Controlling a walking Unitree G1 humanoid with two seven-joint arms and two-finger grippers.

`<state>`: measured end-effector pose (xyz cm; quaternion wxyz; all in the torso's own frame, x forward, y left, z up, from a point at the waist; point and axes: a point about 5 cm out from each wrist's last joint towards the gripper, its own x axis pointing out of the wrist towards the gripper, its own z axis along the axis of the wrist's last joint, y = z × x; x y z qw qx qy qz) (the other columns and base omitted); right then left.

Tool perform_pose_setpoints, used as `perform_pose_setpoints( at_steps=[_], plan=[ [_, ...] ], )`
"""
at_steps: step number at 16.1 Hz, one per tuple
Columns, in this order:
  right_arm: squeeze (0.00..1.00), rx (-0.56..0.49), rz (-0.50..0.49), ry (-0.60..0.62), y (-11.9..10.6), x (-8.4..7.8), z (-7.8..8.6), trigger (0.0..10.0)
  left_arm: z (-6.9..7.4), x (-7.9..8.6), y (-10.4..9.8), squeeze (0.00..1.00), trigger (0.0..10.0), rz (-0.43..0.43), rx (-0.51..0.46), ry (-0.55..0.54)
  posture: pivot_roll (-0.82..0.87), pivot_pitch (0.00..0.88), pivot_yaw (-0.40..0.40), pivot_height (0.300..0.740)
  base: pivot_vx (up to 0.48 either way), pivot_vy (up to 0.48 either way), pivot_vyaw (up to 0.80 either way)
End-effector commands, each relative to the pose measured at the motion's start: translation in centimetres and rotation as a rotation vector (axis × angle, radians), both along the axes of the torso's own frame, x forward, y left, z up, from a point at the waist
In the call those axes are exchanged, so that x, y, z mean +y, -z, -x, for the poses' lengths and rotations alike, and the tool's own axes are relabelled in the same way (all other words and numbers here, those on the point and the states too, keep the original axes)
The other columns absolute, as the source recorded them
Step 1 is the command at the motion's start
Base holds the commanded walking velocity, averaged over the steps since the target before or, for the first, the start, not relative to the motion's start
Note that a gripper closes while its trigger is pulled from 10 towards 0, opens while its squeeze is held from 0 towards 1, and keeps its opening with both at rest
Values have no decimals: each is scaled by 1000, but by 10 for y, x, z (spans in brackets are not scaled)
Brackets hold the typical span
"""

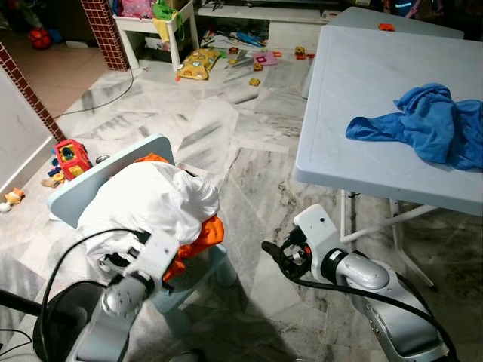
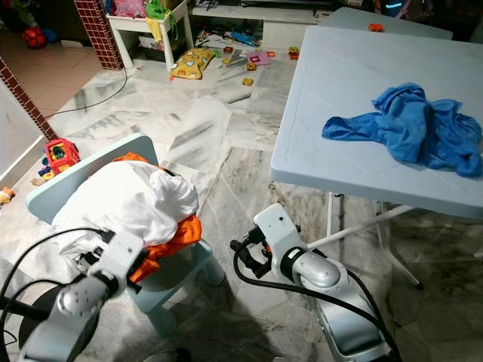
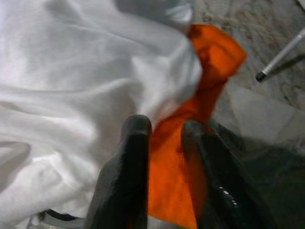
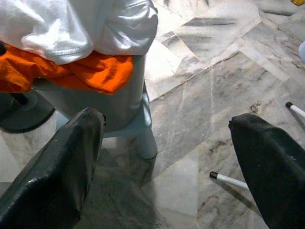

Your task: Hang hanger

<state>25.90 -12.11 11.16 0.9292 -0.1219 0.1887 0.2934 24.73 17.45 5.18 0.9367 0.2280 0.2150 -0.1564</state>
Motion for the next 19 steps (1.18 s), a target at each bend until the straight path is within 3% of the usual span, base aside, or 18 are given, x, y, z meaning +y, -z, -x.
perform_pose_setpoints(
  at_steps=[1,8,13,19],
  plan=[
    [0,-8,4,-11,-1,2,-2,10000,1,4,1,1000,10000,-32,13,12,-112,120,18,740,0,0,0],
    [0,-13,3,-2,-1,2,0,10000,-20,9,6,1000,10000,-110,55,51,-131,127,41,740,0,0,0],
    [0,-11,0,6,0,3,2,10000,-23,3,13,1000,10000,-120,124,108,-130,135,51,740,0,0,0],
    [0,-10,-5,1,0,5,3,10000,-38,2,15,1000,10000,-173,111,126,-140,140,50,740,0,0,0]
  ],
)
